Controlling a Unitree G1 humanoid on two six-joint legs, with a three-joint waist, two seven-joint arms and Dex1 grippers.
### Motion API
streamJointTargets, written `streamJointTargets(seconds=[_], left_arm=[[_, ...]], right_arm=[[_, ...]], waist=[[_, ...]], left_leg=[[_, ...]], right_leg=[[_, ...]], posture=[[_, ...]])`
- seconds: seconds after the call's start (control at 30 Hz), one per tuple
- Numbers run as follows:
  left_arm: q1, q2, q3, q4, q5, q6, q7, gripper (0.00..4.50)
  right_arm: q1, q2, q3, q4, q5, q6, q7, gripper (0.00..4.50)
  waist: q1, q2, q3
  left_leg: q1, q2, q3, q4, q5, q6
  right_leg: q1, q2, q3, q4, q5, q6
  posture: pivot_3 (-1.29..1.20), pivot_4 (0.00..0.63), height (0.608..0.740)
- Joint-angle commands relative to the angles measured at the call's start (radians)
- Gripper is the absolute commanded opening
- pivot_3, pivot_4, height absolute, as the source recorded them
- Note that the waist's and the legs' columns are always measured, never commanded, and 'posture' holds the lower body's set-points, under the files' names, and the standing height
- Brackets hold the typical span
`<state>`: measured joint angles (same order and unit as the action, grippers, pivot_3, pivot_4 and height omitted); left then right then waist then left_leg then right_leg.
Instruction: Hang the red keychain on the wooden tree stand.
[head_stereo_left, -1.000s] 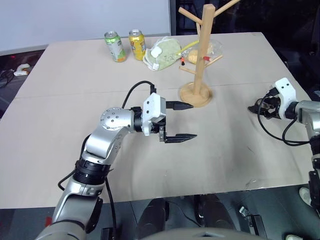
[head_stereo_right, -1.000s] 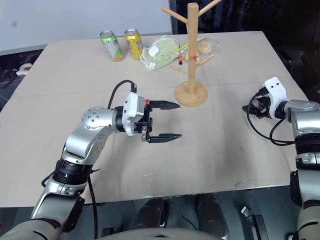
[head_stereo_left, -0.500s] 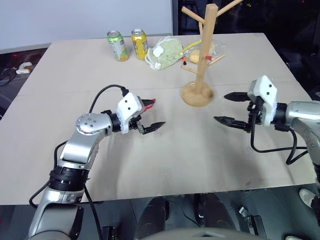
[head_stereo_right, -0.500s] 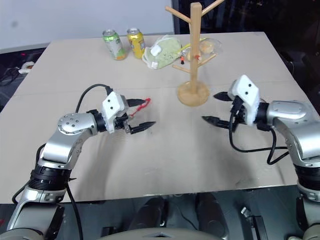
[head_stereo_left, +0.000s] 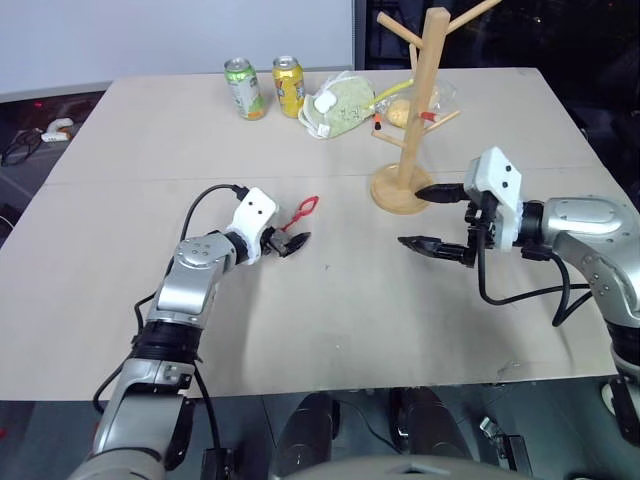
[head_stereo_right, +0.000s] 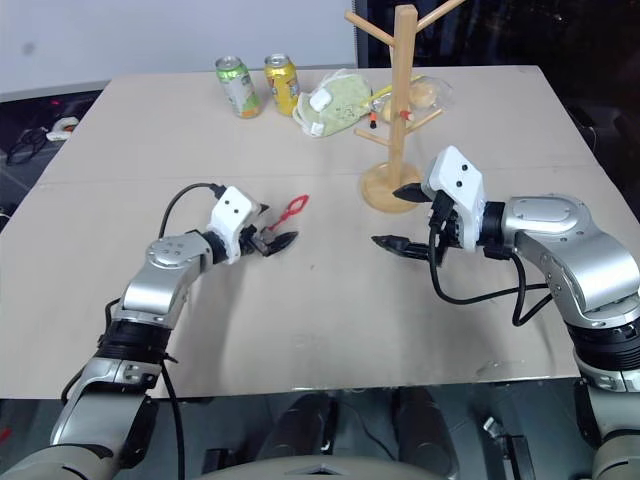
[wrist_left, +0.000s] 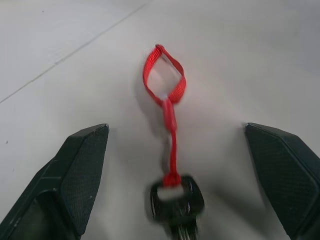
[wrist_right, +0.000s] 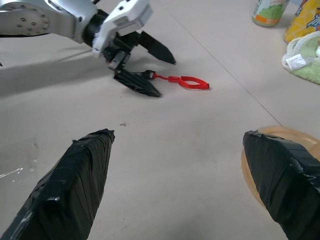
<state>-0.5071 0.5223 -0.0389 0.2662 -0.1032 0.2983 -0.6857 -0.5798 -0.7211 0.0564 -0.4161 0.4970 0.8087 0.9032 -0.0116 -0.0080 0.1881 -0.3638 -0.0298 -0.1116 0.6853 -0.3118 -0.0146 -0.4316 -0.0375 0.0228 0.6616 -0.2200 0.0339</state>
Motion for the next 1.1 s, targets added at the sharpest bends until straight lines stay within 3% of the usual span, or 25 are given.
streamJointTargets(seconds=[0.03,0.17,0.27,0.53,0.77,0.93,1.1], left_arm=[[-0.009,-0.017,-0.005,0.024,-0.005,0.010,-0.007,4.50],[-0.026,-0.030,-0.011,0.039,0.001,0.025,-0.005,4.50],[-0.037,-0.030,-0.018,0.046,0.013,0.050,-0.001,3.70],[-0.078,-0.057,-0.023,0.073,0.015,0.097,0.019,0.16],[-0.082,-0.053,-0.005,0.055,-0.008,0.119,0.005,0.04],[-0.055,-0.045,0.067,-0.078,-0.162,0.137,-0.122,0.04],[-0.021,0.028,0.054,-0.215,-0.151,-0.161,-0.262,0.04]], right_arm=[[-0.020,-0.010,-0.018,-0.046,0.019,0.006,-0.012,4.44],[-0.017,-0.014,-0.021,-0.049,0.023,0.010,-0.020,4.44],[-0.009,-0.019,-0.026,-0.049,0.023,0.005,-0.026,4.50],[0.009,-0.024,-0.032,-0.056,0.030,0.001,-0.037,4.50],[0.023,-0.028,-0.036,-0.057,0.033,-0.005,-0.045,4.50],[0.051,-0.023,-0.056,-0.078,0.043,-0.007,-0.060,4.50],[0.166,-0.007,-0.170,-0.199,0.120,0.051,-0.143,4.50]], waist=[[0.000,0.000,0.000],[0.005,0.000,0.000],[0.005,0.000,0.000],[-0.001,-0.001,-0.001],[-0.002,-0.001,-0.001],[-0.003,-0.001,-0.001],[0.001,-0.001,-0.001]], left_leg=[[0.000,0.000,0.000,0.000,0.000,0.000],[0.000,0.000,-0.001,0.000,0.000,0.000],[0.000,-0.001,-0.001,0.001,0.000,0.000],[0.001,0.000,0.000,0.001,0.000,0.001],[0.002,0.000,0.000,0.001,0.000,0.001],[0.001,0.001,0.000,0.001,0.001,-0.001],[-0.002,0.001,-0.003,-0.001,0.001,-0.001]], right_leg=[[0.000,0.000,0.000,0.000,0.000,0.000],[0.000,0.000,-0.001,0.001,0.000,0.000],[0.001,0.000,-0.001,0.001,0.000,0.000],[0.001,0.001,-0.001,0.001,0.001,0.000],[0.001,0.001,-0.001,0.001,0.001,-0.001],[0.000,0.001,-0.001,0.001,0.001,-0.001],[-0.002,-0.001,-0.001,0.000,0.001,-0.001]], posture=[[0.00,0.150,0.740],[0.00,0.150,0.740],[0.00,0.150,0.740],[0.00,0.150,0.740],[0.00,0.150,0.740],[0.00,0.150,0.740],[0.00,0.150,0.740]])
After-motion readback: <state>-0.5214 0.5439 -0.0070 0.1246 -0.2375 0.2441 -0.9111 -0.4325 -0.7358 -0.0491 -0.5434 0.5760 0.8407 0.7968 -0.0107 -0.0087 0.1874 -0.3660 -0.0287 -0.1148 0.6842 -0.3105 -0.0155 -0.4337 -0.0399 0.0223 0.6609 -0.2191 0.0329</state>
